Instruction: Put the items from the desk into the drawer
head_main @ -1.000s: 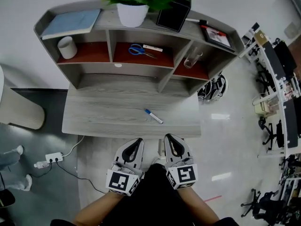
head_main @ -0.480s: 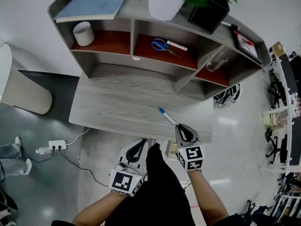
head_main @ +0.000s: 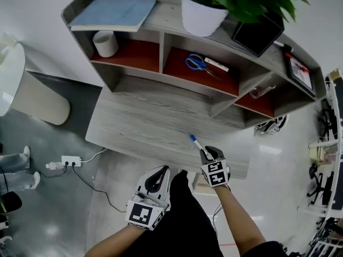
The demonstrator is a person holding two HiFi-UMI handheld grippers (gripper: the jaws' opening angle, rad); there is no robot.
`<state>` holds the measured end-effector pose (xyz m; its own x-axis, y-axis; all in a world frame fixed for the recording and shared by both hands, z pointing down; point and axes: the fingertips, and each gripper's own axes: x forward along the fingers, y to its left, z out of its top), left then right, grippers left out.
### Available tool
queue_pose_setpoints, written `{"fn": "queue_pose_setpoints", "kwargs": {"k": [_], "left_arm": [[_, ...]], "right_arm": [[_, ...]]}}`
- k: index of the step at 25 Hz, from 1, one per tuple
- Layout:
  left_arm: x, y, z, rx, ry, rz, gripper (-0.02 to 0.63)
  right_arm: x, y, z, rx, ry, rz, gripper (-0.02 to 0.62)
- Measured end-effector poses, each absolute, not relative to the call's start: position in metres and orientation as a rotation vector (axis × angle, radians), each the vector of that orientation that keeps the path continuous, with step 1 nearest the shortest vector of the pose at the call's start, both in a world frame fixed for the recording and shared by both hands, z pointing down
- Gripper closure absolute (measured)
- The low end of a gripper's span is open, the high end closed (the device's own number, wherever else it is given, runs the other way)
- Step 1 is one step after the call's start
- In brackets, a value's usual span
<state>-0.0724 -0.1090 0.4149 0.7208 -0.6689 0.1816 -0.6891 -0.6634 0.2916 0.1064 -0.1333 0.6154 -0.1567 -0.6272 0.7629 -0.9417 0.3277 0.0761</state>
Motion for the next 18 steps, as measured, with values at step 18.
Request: {"fn": "queue_pose_setpoints", "kwargs": {"k": [18], "left_arm": [[-0.048,-0.138,0.426,2.486,-1.2,0.128,0.592]], "right_arm": [[0.131,-0.144,0.728,1.059,-1.751,0.617,0.492]]}}
